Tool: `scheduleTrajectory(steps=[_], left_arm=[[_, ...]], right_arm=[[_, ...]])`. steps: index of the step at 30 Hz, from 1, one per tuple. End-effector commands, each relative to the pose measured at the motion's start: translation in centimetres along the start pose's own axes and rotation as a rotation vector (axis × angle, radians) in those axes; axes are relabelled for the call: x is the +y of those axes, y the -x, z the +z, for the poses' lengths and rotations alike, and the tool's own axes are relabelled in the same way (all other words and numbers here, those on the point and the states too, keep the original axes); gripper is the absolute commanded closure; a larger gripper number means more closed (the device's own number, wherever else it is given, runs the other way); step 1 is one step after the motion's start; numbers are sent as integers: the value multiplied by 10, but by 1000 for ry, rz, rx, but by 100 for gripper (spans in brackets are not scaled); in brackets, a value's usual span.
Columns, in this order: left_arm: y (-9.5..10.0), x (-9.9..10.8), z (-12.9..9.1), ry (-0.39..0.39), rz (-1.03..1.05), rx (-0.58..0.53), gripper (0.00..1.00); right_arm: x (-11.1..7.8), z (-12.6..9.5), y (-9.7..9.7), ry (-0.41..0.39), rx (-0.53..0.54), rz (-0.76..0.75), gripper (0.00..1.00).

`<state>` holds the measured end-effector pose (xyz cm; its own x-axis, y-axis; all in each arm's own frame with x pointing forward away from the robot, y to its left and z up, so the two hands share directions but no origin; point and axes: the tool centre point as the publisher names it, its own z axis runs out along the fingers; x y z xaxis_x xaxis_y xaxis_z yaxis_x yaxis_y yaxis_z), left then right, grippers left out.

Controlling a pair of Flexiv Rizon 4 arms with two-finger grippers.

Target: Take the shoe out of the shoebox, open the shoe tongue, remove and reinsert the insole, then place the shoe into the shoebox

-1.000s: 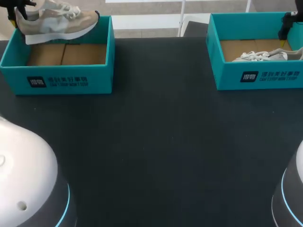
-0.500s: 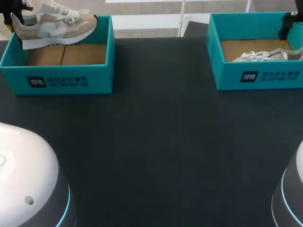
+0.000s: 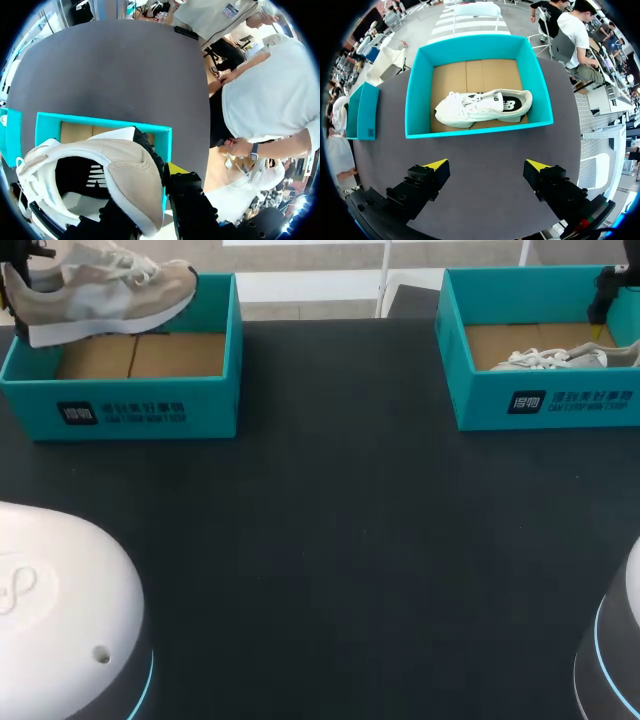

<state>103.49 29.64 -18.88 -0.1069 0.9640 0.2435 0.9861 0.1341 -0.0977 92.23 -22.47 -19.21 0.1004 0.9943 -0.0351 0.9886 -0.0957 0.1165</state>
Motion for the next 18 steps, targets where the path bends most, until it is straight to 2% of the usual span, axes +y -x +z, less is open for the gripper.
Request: scheduleTrajectory(steps=[1, 6, 18], left_arm=[[5, -35, -8, 147, -23, -5, 100], [18, -66, -10, 127, -52, -27, 100], [18, -66, -10, 127, -52, -27, 100]], right_arm=[[0, 0, 0, 0, 1, 0, 0], [0, 0, 0, 0, 1, 0, 0], [0, 0, 0, 0, 1, 0, 0]])
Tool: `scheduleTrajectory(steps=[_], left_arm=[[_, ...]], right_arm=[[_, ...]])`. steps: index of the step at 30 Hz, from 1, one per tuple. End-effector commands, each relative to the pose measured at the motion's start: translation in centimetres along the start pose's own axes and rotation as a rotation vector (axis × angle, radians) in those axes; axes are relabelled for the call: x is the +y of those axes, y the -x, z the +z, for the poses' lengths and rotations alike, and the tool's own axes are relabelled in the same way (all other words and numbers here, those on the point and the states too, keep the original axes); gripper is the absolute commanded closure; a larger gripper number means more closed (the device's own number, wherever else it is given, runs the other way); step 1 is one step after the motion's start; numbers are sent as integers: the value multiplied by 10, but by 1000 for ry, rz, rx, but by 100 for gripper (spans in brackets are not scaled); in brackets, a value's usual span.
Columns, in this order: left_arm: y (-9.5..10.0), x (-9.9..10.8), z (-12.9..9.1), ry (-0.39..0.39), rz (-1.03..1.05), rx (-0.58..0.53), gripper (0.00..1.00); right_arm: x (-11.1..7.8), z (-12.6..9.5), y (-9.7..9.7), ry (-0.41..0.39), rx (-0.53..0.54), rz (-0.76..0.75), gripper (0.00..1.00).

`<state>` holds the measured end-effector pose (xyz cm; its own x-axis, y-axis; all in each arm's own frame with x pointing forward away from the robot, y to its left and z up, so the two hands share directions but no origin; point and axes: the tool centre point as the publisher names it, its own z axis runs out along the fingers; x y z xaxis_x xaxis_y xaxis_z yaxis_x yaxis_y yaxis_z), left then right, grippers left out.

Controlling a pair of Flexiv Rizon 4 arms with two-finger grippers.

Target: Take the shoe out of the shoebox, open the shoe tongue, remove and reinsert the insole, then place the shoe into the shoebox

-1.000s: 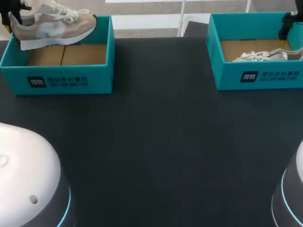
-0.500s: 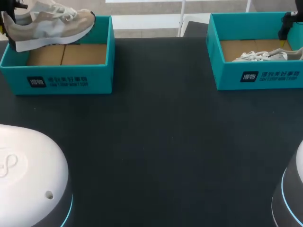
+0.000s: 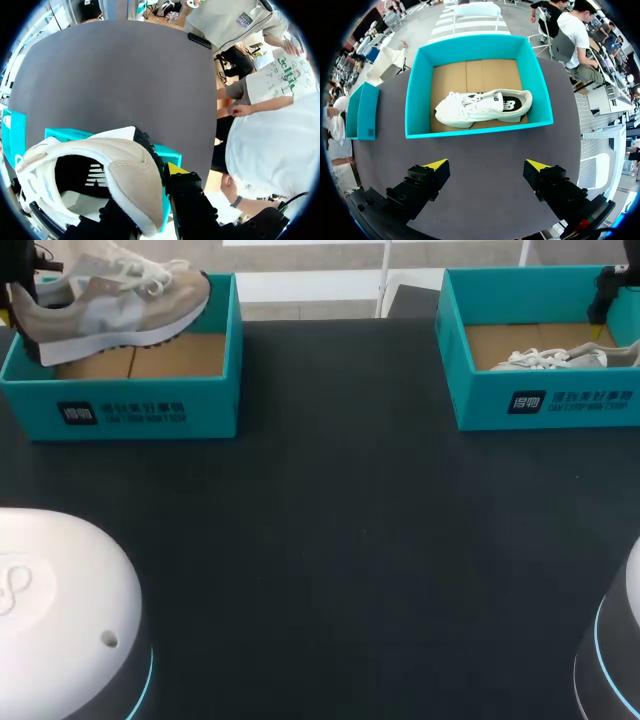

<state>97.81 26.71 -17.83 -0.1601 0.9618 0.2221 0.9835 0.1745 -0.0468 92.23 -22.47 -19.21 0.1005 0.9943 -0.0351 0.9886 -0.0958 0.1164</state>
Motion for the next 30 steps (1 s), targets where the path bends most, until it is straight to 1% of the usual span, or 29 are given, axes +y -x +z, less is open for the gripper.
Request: scheduleTrajectory(steps=[1, 4, 5, 7, 8, 9, 10, 11, 15, 16, 18, 20, 21, 23, 24, 26, 30], left_arm=[[-2, -5, 0, 87, 0, -3, 100], [-2, -5, 0, 87, 0, -3, 100], [1, -13, -2, 83, -1, -10, 100], [8, -37, -7, 111, -19, 8, 100], [13, -48, -9, 102, -5, 11, 100], [18, -60, -12, 116, 2, 20, 100], [22, -71, -16, 101, 11, 0, 100], [28, -82, -18, 104, 37, 21, 100], [51, -122, -28, 133, 44, 12, 100], [59, -131, -30, 152, 60, 30, 100], [74, -147, -32, 165, 69, 39, 100], [88, -160, -34, 126, 68, 1, 100], [98, -170, -35, 145, 111, 22, 100], [110, -187, -36, 148, 136, 4, 100], [116, -194, -36, 154, 131, 10, 100], [128, -204, -37, 127, 158, -13, 100], [150, -225, -42, 125, 157, -42, 100]], right_arm=[[0, 0, 0, 0, 1, 0, 0], [0, 0, 0, 0, 1, 0, 0], [0, 0, 0, 0, 1, 0, 0], [0, 0, 0, 0, 1, 0, 0], [0, 0, 0, 0, 1, 0, 0], [0, 0, 0, 0, 1, 0, 0], [0, 0, 0, 0, 1, 0, 0], [0, 0, 0, 0, 1, 0, 0], [0, 0, 0, 0, 1, 0, 0], [0, 0, 0, 0, 1, 0, 0], [0, 0, 0, 0, 1, 0, 0], [0, 0, 0, 0, 1, 0, 0], [0, 0, 0, 0, 1, 0, 0], [0, 0, 0, 0, 1, 0, 0], [0, 0, 0, 0, 1, 0, 0], [0, 0, 0, 0, 1, 0, 0], [0, 0, 0, 0, 1, 0, 0]])
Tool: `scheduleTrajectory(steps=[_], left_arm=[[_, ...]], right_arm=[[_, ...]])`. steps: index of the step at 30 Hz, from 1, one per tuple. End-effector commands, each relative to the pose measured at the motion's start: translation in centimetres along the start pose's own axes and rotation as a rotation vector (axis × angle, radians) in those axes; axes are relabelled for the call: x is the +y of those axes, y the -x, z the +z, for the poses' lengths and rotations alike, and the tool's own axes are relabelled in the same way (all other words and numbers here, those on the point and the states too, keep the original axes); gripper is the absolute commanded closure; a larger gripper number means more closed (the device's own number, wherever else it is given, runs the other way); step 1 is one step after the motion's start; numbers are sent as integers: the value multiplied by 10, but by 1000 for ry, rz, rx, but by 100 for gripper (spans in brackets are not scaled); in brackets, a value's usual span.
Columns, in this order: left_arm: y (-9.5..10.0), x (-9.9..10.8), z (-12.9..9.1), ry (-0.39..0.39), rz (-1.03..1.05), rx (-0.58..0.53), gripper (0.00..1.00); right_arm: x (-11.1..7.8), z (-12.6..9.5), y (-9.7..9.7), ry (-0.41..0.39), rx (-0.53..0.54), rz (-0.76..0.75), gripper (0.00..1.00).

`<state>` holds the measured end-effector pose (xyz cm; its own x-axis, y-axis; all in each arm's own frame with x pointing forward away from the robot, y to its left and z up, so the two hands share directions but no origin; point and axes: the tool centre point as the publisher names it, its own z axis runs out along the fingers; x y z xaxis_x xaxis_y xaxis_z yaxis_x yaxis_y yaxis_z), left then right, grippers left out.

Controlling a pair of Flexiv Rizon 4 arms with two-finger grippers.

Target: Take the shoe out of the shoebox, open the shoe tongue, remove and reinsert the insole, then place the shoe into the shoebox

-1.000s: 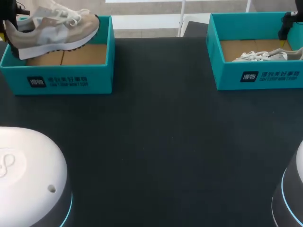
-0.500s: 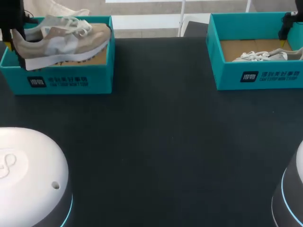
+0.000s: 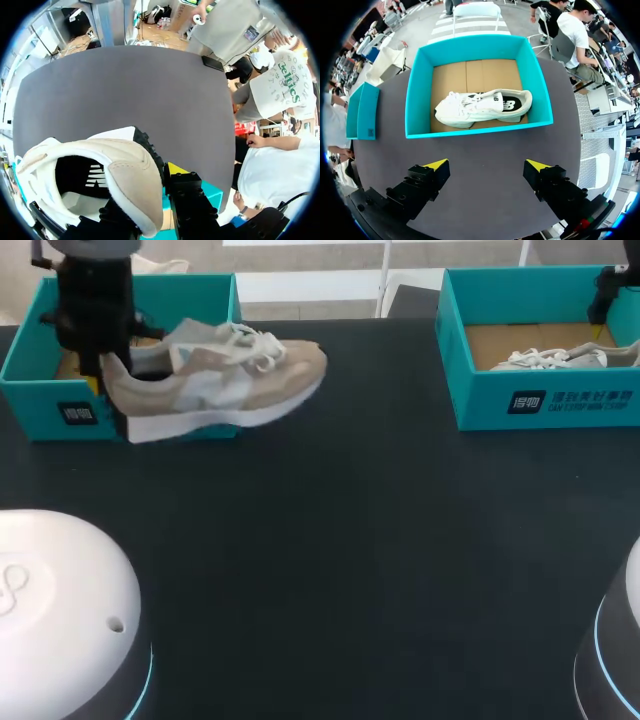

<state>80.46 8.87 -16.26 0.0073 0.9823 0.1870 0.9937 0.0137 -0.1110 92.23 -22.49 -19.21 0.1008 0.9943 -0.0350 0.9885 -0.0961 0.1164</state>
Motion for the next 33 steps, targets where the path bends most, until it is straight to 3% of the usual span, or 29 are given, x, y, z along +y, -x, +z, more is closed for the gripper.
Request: scheduleTrajectory(steps=[1, 21, 26, 28, 33], left_arm=[[20, -25, -2, 156, -8, -8, 100], [24, -28, -2, 145, -13, -28, 100], [66, -53, 14, 122, 9, -39, 100], [84, -63, 19, 156, 21, -19, 100], [122, -66, 27, 169, 35, -58, 100]], right_arm=[[0, 0, 0, 0, 1, -1, 0], [0, 0, 0, 0, 1, -1, 0], [0, 0, 0, 0, 1, -1, 0], [0, 0, 0, 0, 1, -1, 0], [0, 0, 0, 0, 1, -1, 0]])
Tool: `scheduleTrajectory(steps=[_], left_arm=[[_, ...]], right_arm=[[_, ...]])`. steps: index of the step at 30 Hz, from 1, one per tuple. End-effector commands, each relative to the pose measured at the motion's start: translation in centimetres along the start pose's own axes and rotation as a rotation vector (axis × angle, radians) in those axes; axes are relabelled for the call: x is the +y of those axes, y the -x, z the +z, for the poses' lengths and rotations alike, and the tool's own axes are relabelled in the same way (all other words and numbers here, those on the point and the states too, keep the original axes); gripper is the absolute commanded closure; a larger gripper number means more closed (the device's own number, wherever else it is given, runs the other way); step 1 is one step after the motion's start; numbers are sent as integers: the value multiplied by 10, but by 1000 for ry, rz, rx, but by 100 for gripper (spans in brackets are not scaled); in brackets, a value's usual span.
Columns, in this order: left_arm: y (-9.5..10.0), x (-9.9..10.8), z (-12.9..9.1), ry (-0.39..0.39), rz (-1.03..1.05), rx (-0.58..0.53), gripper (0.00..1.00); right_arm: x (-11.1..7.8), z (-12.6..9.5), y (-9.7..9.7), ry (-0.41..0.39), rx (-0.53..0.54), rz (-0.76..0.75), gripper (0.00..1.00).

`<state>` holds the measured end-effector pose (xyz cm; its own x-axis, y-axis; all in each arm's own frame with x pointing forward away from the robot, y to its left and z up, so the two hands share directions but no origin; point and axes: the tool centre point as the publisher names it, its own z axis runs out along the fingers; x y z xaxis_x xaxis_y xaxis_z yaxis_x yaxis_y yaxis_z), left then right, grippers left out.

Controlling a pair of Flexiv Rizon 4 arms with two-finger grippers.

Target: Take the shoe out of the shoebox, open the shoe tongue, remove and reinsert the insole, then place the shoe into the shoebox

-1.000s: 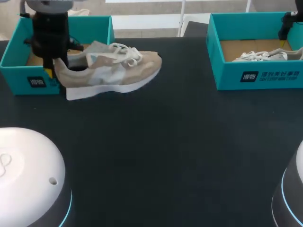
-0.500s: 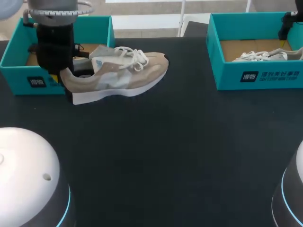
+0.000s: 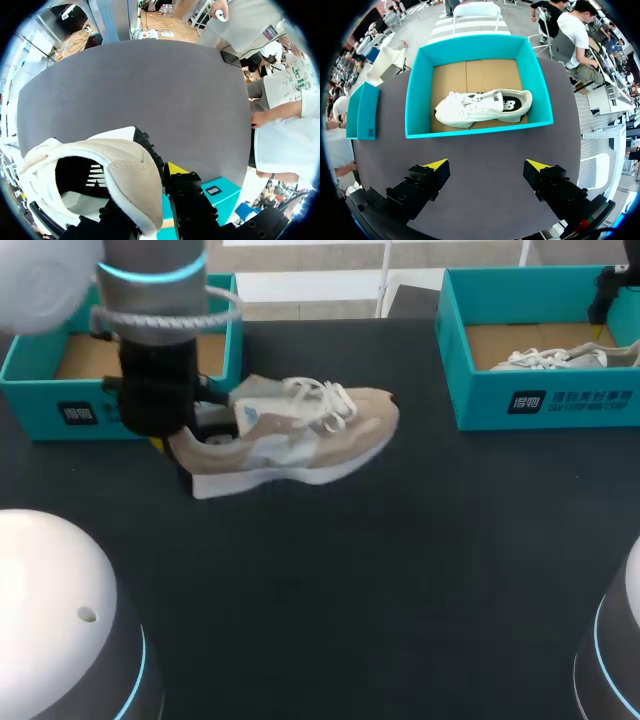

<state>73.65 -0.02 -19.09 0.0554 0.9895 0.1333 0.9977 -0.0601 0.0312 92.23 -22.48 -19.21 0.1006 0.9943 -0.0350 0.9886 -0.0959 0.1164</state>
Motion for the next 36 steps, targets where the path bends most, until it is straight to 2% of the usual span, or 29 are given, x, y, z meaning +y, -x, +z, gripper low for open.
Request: scheduleTrajectory(steps=[1, 6, 15, 19, 30, 36], left_arm=[[36, 1, 13, 17, -13, -3, 100], [64, 6, 27, 13, -18, -17, 100], [84, 11, 59, 38, -27, 19, 100], [98, 14, 79, 15, 17, 41, 100], [113, 11, 126, -51, 86, 141, 100], [122, 9, 137, -62, 73, 135, 100]], right_arm=[[0, 0, 0, 0, 1, 0, 0], [0, 0, 0, 0, 1, 0, 0], [0, 0, 0, 0, 1, 0, 0], [0, 0, 0, 0, 1, 0, 0], [0, 0, 0, 0, 1, 0, 0], [0, 0, 0, 0, 1, 0, 0]])
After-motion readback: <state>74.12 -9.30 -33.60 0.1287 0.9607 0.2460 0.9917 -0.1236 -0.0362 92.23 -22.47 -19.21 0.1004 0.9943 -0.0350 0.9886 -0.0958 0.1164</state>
